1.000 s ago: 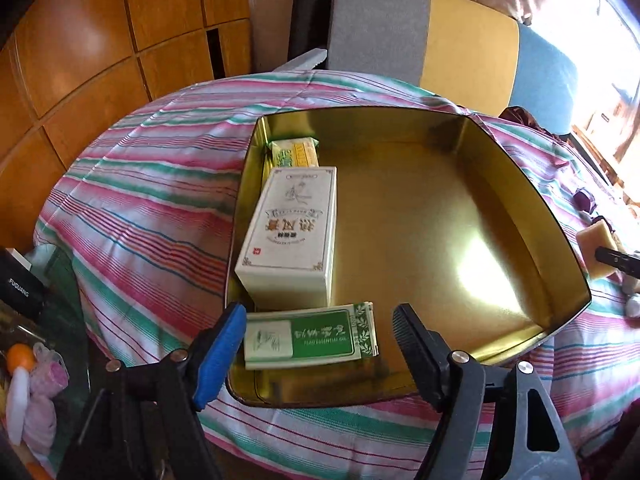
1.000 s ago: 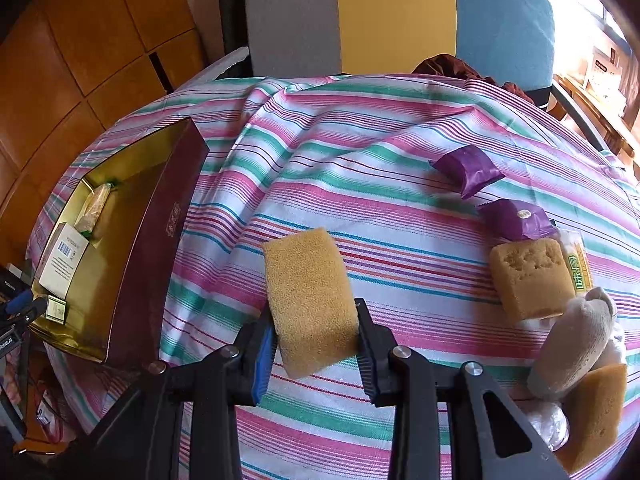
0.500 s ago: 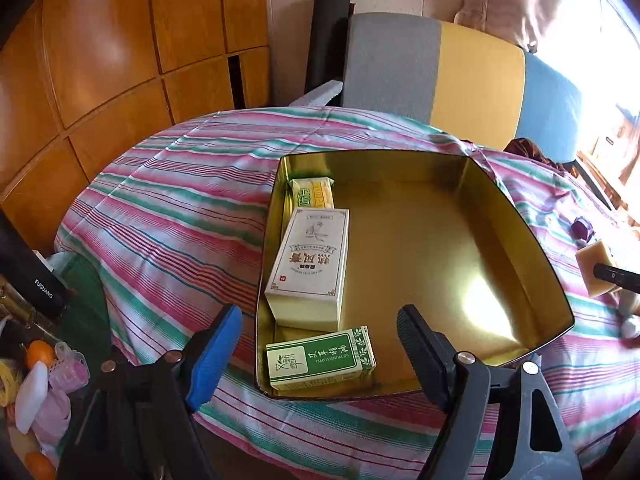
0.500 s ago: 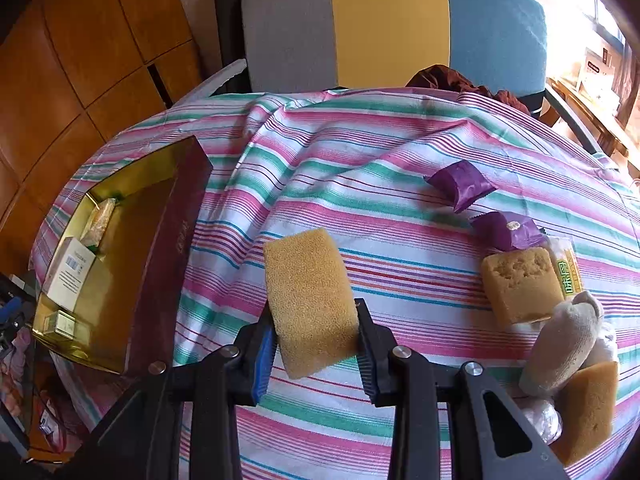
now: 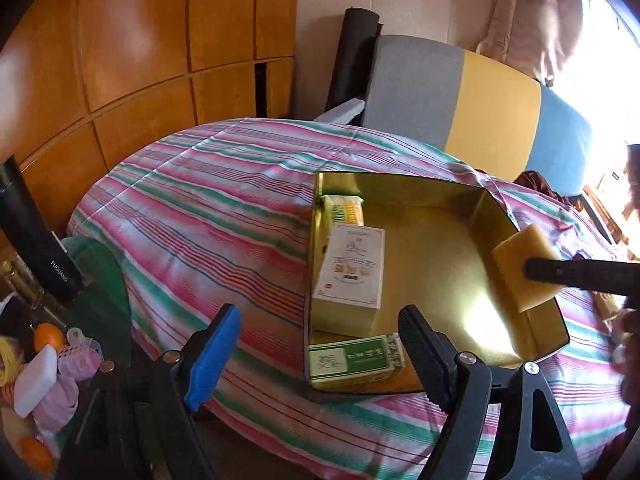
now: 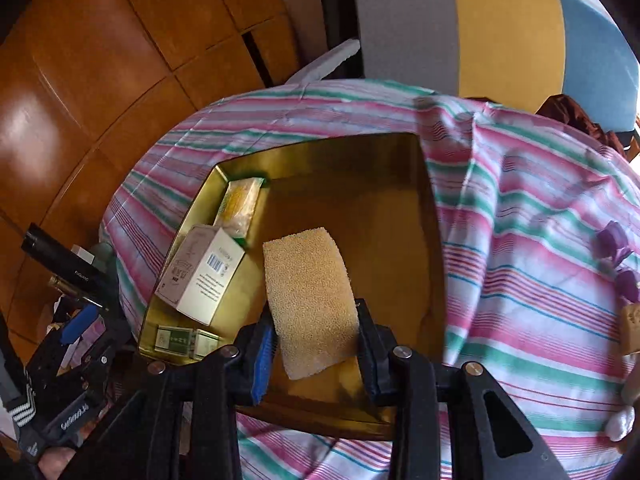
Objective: Organize objects
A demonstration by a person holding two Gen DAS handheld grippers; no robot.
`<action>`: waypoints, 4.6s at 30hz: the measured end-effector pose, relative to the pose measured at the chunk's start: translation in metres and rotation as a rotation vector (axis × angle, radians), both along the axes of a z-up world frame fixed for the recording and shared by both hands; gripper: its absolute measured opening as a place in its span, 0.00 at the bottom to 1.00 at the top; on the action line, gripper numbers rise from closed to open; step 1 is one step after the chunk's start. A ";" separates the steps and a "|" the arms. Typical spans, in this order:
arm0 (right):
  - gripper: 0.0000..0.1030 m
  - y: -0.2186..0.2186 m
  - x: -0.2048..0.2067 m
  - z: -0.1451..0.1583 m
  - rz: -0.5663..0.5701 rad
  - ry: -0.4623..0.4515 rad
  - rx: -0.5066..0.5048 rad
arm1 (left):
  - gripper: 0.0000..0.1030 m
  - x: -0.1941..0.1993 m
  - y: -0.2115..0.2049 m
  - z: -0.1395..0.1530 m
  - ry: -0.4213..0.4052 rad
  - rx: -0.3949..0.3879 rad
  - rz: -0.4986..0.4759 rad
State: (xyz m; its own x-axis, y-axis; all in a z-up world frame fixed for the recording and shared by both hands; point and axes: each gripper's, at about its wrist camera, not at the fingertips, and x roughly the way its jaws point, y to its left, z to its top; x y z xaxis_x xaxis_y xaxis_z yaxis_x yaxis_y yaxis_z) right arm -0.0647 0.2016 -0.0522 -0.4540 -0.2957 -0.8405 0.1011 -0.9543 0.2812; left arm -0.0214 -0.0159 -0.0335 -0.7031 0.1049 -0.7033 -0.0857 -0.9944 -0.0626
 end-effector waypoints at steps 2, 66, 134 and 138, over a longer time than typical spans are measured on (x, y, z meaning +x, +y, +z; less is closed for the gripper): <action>0.36 -0.023 -0.012 -0.010 0.006 -0.029 -0.004 | 0.79 0.000 -0.010 -0.002 -0.002 0.012 0.021; 0.68 0.365 0.170 0.009 -1.003 0.170 0.111 | 0.84 0.025 0.147 0.012 0.005 -0.049 -0.451; 0.70 0.417 0.221 -0.009 -1.194 0.263 -0.357 | 0.32 -0.016 0.407 -0.061 -0.284 -0.070 -0.787; 0.70 0.425 0.227 -0.013 -1.255 0.226 -0.322 | 0.32 0.022 0.381 -0.052 -0.224 -0.093 -0.864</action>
